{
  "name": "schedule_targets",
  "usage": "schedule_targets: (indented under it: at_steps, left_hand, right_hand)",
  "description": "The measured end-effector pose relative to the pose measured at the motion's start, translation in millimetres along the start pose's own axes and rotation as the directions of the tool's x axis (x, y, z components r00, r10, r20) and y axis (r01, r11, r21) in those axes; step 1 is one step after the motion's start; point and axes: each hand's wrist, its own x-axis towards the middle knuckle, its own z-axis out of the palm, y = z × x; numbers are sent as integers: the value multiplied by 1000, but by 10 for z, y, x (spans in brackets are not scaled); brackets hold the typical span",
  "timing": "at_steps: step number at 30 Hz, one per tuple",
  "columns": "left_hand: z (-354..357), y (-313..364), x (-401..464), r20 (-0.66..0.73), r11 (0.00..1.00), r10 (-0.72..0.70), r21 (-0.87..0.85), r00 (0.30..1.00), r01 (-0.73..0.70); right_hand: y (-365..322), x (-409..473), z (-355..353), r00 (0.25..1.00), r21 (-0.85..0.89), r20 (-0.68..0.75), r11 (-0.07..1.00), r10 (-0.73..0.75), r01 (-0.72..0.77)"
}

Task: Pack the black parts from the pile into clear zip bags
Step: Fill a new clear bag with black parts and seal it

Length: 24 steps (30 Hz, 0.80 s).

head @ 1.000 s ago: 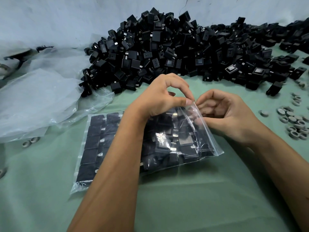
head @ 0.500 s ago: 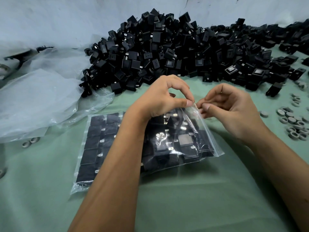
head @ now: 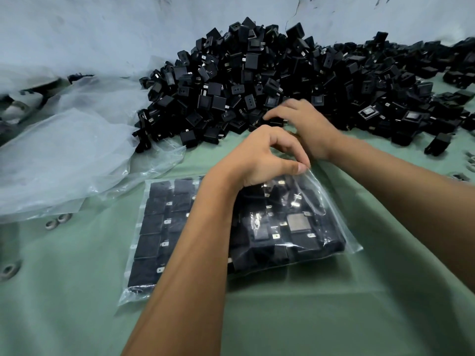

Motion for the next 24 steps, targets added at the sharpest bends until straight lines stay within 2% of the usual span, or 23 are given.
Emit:
schedule_targets:
  at_steps: [3, 5, 8, 11, 14, 16, 17, 19, 24]
  left_hand:
    - [-79, -26, -25, -33, 1000, -16, -4, 999, 15]
    - [-132, -61, -31, -103, 998, -51, 41, 993, 55]
    - [-223, -163, -20, -314, 953, -129, 223, 940, 205]
    - [-396, -268, -43, -527, 794, -253, 366, 812, 485]
    - [-637, -386, -199, -664, 690, -406, 228, 628, 687]
    - [-768, -487, -333, -643, 620, -524, 163, 559, 768]
    - [-809, -529, -379, -604, 588, -575, 164, 552, 792]
    - [-822, -568, -414, -507, 567, -642, 191, 576, 801]
    - [-723, -548, -322, -392, 667, -638, 150, 663, 730]
  right_hand:
    - [-47, 242, 1, 978, -178, 135, 967, -158, 181]
    - [-87, 382, 24, 944, -250, 234, 924, -233, 290]
    - [-119, 532, 71, 933, -327, 320, 905, -164, 271]
    - [-145, 576, 150, 926, -361, 355, 895, -128, 263]
    - [-207, 582, 181, 926, -320, 349, 910, -146, 264]
    - [-245, 595, 181, 927, -308, 348, 917, -137, 252]
    - [-267, 598, 172, 929, -296, 349, 926, -122, 233]
    - [-303, 600, 141, 931, -265, 352, 943, -97, 199]
    - [-334, 578, 25, 941, -338, 338, 935, 9, 112]
